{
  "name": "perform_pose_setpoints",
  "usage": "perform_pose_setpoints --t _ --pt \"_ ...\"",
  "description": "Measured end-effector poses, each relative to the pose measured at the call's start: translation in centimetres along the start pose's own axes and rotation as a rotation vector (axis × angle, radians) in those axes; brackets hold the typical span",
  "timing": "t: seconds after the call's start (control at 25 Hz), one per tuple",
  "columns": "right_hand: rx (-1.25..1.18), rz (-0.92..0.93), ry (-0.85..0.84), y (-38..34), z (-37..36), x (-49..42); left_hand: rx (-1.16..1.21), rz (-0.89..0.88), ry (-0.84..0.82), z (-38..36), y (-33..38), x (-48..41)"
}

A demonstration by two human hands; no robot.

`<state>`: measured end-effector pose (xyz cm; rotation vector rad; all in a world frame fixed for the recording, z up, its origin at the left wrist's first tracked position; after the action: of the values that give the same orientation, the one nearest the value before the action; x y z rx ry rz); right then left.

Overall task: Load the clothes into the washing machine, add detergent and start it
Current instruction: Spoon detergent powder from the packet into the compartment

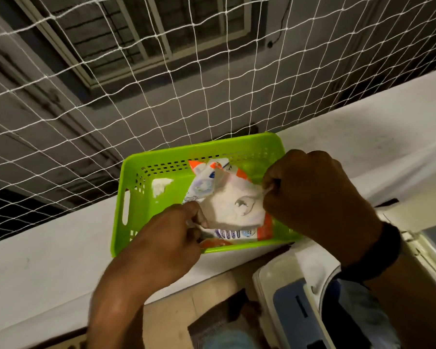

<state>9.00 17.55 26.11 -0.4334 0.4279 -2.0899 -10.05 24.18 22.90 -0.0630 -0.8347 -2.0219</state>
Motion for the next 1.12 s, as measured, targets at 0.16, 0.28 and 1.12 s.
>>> perform_pose_setpoints --t 0.16,0.28,1.12 --pt "0.048 -0.03 -0.139 0.0 -1.6 -0.2 0.039 -0.04 -0.043 0.0 -0.8 -0.4" --pt "-0.178 -0.11 -0.292 -0.1 -3.7 -0.6 0.107 -0.044 -0.052 0.0 -1.3 -0.6" --pt "-1.14 -0.332 -0.246 5.0 1.0 2.3 0.051 -0.104 0.328 2.7 0.7 2.5"
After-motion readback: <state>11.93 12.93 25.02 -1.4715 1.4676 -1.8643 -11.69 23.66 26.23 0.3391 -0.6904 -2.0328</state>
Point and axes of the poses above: each hand's wrist, its own x-axis away from the middle knuckle, its own z-axis out of the back of the hand, y = z × x, the point moved 3 cm from there along -x, towards the middle knuckle, and after that the axes turned 7 degrees about -z, right-handed, at the moved point
